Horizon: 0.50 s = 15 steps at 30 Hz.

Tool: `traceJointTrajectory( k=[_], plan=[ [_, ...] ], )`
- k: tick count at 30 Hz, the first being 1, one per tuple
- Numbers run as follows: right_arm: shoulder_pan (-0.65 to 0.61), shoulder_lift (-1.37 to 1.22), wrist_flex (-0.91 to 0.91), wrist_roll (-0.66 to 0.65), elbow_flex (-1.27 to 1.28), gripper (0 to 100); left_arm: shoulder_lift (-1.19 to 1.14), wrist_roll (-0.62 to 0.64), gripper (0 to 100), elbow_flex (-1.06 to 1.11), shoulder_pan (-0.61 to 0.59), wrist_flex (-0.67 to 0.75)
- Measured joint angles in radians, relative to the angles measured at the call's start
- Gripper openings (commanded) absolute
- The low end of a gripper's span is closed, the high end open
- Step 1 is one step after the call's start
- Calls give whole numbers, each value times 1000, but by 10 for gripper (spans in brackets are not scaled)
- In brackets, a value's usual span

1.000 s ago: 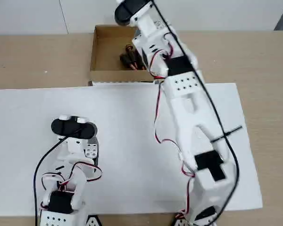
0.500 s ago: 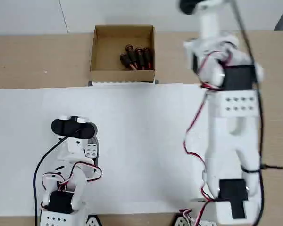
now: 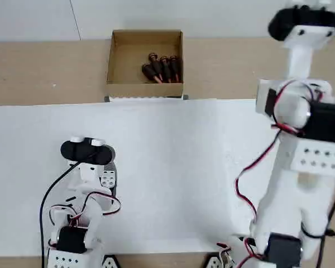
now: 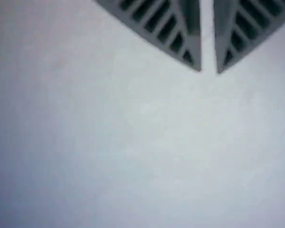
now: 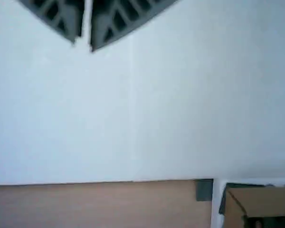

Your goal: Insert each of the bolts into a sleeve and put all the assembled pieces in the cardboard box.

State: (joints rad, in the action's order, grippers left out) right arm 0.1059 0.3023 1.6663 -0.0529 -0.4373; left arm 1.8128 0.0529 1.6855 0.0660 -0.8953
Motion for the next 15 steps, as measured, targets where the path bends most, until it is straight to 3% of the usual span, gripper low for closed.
traceJointTrajectory(
  k=[5,15],
  plan=[
    [0,130,5,0,118,2,0,0,6,0,0,0],
    [0,474,-86,0,661,2,0,0,6,0,0,0]
  ],
)
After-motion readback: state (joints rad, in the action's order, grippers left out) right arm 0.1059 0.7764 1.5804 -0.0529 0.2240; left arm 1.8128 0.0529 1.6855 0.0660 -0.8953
